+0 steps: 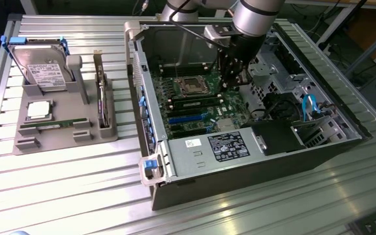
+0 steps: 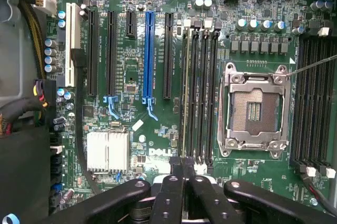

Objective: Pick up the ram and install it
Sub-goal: 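Press down the ram until it locks into place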

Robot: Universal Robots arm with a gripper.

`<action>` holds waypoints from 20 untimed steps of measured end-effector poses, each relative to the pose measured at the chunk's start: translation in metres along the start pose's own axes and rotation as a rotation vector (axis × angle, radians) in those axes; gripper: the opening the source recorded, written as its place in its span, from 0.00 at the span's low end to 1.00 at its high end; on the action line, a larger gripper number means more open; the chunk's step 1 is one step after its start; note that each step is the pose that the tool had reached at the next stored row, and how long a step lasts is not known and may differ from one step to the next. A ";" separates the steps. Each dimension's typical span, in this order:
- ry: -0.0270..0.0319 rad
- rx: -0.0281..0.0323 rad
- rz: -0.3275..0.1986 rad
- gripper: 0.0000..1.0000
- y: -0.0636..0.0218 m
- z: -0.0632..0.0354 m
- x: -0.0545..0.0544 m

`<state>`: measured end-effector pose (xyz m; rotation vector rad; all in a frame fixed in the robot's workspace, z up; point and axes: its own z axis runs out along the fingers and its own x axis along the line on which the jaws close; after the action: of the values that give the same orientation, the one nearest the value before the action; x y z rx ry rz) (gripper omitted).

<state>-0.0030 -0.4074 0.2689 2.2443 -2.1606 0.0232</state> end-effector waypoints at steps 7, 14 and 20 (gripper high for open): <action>0.0016 -0.0001 0.000 0.11 -0.0033 0.0177 -0.001; 0.0018 -0.0001 0.000 0.11 -0.0035 0.0272 -0.002; 0.0046 -0.0003 0.000 0.11 -0.0037 0.0312 -0.002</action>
<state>0.0003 -0.4057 0.2376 2.2420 -2.1579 0.0280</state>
